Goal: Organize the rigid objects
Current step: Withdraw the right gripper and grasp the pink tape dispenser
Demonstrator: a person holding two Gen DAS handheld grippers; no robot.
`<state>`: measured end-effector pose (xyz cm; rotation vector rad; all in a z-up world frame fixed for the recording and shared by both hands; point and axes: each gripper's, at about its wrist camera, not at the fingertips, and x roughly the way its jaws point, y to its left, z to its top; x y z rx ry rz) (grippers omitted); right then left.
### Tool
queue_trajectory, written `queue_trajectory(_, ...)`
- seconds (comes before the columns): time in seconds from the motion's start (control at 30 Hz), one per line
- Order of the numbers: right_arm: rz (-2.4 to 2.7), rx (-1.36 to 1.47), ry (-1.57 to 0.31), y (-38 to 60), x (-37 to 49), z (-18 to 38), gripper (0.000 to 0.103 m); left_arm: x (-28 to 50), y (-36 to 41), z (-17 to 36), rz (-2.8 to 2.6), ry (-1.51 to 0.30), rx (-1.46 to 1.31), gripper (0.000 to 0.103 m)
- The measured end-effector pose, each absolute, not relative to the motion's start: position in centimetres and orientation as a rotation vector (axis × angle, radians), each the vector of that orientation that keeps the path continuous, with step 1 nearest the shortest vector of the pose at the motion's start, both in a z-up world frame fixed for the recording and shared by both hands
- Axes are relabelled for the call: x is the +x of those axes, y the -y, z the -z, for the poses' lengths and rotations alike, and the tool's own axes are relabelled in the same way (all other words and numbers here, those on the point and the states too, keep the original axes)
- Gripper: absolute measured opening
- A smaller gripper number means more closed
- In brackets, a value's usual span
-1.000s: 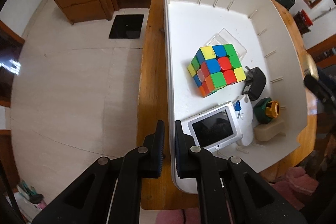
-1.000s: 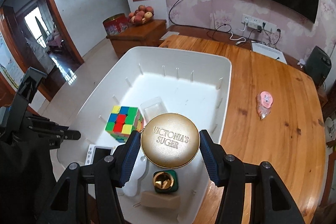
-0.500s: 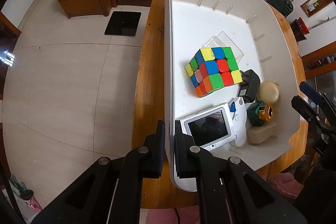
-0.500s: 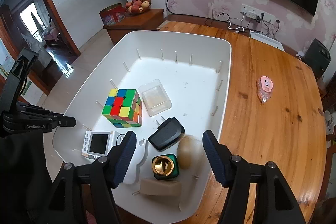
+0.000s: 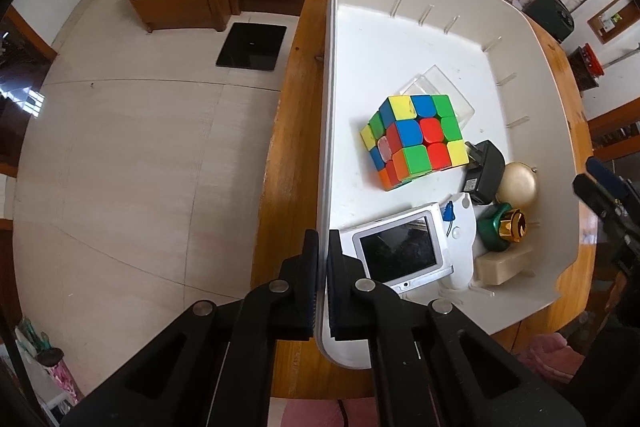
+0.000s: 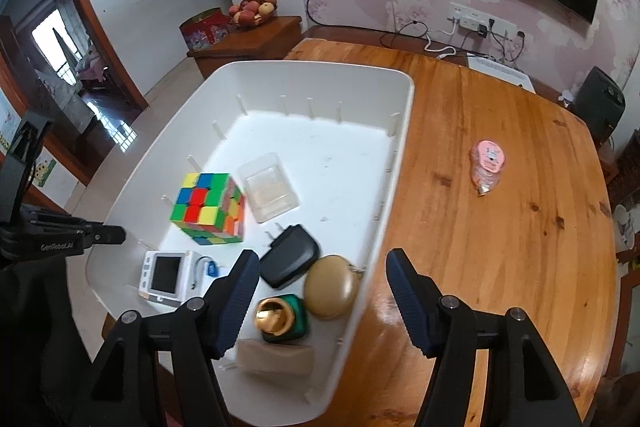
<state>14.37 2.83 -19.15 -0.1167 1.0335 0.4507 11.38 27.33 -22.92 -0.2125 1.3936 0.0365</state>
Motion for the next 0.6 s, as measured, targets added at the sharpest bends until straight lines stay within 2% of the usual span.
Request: queue_trajectory(0.6,-0.333,-0.045,-1.017,3.8,18.7,20.8,0.067,11.9,-26.7,22.8,-0.169,-1.407,-0.221,0.006)
